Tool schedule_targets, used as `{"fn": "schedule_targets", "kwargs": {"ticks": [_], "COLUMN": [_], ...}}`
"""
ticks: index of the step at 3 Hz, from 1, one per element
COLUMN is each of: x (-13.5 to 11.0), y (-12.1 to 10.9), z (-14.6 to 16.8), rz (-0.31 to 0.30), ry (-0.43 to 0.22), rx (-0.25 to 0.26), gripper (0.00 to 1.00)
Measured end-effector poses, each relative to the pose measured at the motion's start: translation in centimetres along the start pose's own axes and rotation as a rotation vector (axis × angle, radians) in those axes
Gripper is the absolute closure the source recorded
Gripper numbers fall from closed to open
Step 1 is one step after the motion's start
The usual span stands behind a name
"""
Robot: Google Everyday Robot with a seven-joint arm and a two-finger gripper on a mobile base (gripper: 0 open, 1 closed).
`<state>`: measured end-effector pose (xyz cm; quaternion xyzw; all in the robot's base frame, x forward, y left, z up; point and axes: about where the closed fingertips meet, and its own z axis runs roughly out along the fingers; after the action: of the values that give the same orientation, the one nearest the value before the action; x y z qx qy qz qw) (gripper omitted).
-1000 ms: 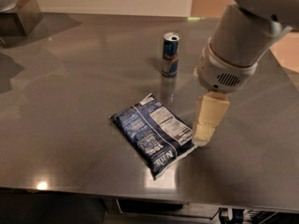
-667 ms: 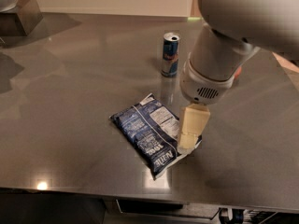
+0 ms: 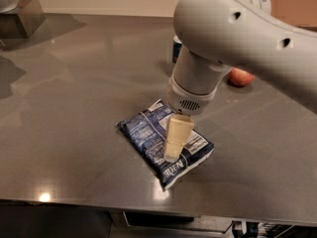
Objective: Pick blue chip bag
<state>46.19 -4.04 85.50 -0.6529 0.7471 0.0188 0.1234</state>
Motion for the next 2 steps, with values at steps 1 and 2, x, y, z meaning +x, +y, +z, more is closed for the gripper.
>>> {"fn": "schedule_targets", "kwargs": {"ticks": [1,2], "x": [-1.33,-1.99], "y": [-0.38,-0.63], "z": [1.26,2.10], "rz": [0.015,0.032], "ry": [-0.005,-0.005], "rx": [0.000,-0.007], "gripper": [0.00,0.00]}}
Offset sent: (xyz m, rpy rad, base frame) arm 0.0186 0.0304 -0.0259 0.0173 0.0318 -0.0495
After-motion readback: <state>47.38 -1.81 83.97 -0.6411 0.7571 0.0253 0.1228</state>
